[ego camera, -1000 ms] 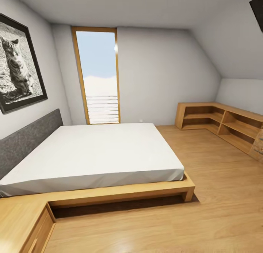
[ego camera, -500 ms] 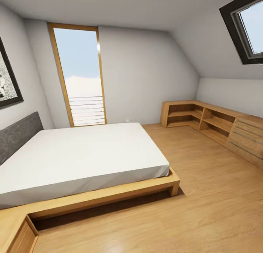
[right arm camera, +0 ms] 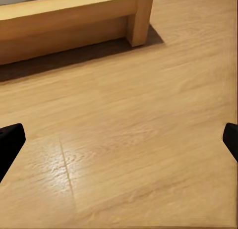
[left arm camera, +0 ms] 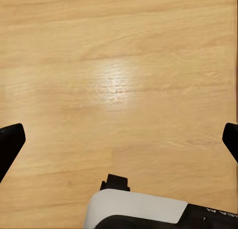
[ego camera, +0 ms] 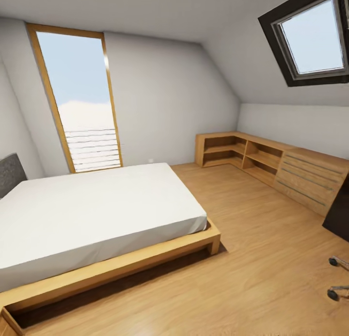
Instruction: In the bedroom, organize the workspace by keeping the computer under the desk, ensuring the monitor is on the desk, placing the keyboard on the desk next to the monitor, placing the mouse on the desk next to the keyboard, moving the folder from the swivel chair onto the desk next to the mouse, stacking the notebook on top of the folder with the pen on top of the notebook, and positioning the swivel chair next to the desk.
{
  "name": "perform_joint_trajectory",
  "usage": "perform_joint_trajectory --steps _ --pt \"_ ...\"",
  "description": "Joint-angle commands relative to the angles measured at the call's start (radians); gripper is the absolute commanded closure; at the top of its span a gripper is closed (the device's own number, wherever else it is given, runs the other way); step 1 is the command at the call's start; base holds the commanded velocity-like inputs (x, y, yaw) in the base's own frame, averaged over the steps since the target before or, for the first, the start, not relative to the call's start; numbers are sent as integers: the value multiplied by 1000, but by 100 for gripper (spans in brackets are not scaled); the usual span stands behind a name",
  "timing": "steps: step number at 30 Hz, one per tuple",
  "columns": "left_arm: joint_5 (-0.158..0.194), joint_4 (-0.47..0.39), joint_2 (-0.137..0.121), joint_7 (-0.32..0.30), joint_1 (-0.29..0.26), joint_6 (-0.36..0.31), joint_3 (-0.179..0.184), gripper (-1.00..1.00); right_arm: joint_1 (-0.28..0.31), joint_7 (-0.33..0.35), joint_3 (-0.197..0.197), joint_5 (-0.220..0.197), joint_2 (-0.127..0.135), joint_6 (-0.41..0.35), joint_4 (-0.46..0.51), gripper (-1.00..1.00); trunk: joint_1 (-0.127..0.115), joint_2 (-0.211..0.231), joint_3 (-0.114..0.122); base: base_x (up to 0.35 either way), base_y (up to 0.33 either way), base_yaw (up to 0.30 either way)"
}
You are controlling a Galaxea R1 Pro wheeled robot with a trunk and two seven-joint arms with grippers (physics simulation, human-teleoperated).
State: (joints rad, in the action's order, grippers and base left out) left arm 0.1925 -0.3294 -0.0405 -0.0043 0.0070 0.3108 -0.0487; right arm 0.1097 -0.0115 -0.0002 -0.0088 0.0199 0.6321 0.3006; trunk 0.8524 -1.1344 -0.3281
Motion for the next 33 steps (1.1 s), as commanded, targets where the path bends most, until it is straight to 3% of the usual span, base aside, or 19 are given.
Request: perform_joint_trajectory --steps 1,11,33 --pt "5 -2 0 0 1 7 -1 -100 1 -1 0 0 0 3 -1 -100 0 -1 -1 0 0 -264" --pt "6 0 -1 0 1 47 0 -100 1 -1 2 3 0 3 -1 -100 0 -1 -1 0 0 -264" --pt "5 0 1 0 1 50 3 -100 1 -1 2 4 0 3 -1 -100 0 -1 -1 0 0 -264"
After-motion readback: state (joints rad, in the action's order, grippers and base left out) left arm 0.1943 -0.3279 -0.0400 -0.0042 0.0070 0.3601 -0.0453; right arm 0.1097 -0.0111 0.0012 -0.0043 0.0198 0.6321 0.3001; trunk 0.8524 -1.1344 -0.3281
